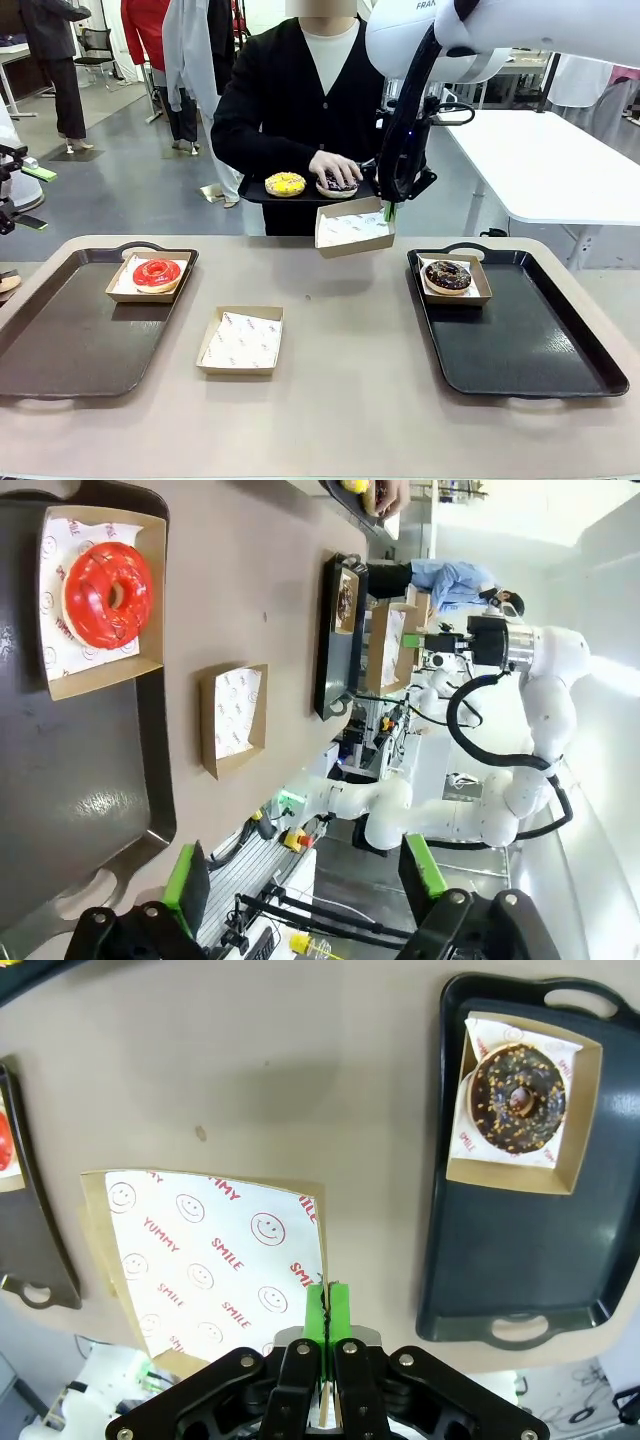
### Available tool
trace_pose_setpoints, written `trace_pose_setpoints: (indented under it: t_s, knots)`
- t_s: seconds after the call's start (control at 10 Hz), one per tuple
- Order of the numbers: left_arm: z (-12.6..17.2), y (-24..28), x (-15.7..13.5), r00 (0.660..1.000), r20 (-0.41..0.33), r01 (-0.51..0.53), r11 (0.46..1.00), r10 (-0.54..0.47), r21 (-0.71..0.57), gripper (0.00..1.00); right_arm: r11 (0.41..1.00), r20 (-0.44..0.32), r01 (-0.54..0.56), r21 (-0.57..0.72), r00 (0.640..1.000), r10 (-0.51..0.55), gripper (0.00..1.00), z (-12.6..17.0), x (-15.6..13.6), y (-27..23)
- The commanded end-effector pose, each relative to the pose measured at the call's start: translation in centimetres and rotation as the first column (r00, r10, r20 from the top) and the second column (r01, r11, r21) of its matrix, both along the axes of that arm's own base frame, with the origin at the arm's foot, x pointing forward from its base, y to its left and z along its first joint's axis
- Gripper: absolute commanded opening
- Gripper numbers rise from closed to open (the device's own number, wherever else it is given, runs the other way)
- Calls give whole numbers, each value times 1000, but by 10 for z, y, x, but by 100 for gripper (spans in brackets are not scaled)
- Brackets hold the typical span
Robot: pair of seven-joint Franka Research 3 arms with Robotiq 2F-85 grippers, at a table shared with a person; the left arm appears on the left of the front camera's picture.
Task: Individually package the donuts and arrange them on the tray.
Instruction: Place the picked Paper togo box on the Handle tray while simultaneously picking up another Paper togo box from the table with the other hand.
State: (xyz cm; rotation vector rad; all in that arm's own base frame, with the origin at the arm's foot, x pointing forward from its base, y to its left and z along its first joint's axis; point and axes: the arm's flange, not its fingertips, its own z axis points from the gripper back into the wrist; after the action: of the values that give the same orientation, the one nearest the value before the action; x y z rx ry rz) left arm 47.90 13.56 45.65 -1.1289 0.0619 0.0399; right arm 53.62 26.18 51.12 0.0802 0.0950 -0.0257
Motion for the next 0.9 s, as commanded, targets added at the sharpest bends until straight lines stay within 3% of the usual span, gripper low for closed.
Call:
trace_pose_setpoints:
  t_s: [0.0, 0.8]
  knots:
    - [0, -5, -3, 998, 12, 60, 997, -59, -38, 100, 1000, 5, 1, -2, 1000, -1, 0, 3, -5, -2]
    - [0, -5, -3, 998, 12, 60, 997, -59, -38, 100, 1000, 5, 1, -2, 1000, -1, 0, 3, -5, -2]
